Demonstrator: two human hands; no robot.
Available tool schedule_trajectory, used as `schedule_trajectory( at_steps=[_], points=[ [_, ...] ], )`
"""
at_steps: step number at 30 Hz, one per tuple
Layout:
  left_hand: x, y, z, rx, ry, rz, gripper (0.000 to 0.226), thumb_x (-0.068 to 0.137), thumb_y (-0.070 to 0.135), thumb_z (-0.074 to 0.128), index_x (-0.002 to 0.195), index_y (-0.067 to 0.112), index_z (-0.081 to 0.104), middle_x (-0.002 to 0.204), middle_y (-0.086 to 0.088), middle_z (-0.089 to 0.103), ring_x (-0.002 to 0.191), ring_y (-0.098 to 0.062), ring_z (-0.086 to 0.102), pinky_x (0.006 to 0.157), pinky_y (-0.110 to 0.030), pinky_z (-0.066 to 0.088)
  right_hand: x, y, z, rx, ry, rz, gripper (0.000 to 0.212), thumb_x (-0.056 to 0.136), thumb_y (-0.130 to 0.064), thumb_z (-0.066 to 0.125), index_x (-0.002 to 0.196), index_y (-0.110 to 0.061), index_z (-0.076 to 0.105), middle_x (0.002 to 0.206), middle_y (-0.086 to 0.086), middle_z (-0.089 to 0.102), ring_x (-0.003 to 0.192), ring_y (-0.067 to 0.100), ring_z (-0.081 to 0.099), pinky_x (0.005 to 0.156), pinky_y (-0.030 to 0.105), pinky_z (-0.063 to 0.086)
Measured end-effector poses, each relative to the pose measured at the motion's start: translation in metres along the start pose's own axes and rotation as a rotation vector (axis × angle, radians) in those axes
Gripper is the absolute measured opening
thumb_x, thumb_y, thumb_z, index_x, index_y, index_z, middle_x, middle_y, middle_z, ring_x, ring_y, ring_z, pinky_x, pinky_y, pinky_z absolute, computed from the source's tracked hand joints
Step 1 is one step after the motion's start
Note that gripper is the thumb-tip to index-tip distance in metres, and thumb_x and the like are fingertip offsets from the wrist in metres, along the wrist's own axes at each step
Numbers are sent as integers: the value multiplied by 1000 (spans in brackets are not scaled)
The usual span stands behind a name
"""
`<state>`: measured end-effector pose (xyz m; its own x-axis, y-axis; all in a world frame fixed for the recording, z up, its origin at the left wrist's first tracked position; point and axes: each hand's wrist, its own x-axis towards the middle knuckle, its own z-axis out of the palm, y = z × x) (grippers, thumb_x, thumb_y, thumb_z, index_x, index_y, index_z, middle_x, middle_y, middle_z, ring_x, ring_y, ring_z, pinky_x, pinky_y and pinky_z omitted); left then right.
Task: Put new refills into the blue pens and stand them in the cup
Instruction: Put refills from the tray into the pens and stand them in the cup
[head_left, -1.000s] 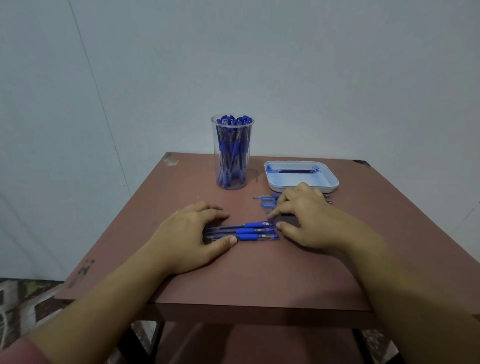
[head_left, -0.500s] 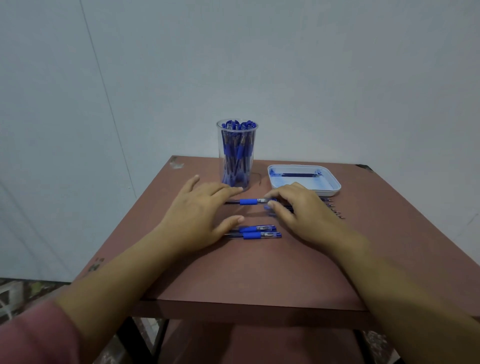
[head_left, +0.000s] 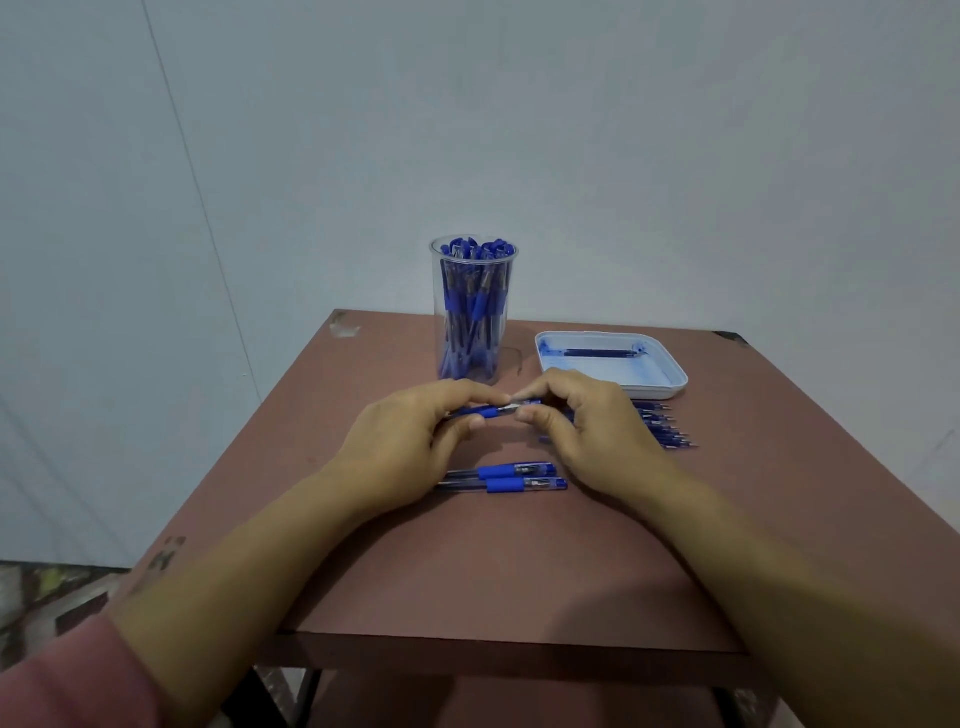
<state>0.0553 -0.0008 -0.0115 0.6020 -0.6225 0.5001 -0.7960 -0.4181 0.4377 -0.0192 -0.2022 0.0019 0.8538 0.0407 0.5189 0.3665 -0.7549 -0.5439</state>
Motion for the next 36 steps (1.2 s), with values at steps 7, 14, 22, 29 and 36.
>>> schedule_trajectory(
  at_steps=[7,14,22,29,36],
  points=[
    [-4,-20,-10,-21,3,-24,40,96,27,57,123,57,56,92,42,57,82,10,57,69,-15,41,-4,25,-28,-93,30,92,29,89,-24,68,83,-52,62,87,-15,66,85,3,60,77,22,48],
    [-6,-15,-5,24,24,5,28,86,42,68,113,48,67,102,25,70,79,10,55,67,-9,37,2,8,-6,-307,-210,-31,17,89,-46,63,101,-38,72,93,-21,62,96,7,44,91,37,35],
    [-6,-14,-7,55,39,0,27,84,44,68,112,45,69,97,22,71,78,2,58,65,-11,39,2,10,-5,-147,-118,21,28,96,-47,49,107,-35,71,89,-24,60,95,1,45,88,34,40],
    [-6,-11,-4,33,47,36,28,85,53,63,111,44,70,98,21,72,80,9,56,66,-4,35,0,-3,5,-55,-84,8,15,90,-35,65,96,-25,75,77,-20,60,84,7,55,75,21,45],
    [-3,-12,-2,32,55,74,27,85,41,69,112,39,71,96,18,73,74,26,47,65,0,34,-3,-5,4,30,-65,53,10,88,-28,70,96,-27,65,89,-12,63,86,2,58,72,13,45]
  ],
)
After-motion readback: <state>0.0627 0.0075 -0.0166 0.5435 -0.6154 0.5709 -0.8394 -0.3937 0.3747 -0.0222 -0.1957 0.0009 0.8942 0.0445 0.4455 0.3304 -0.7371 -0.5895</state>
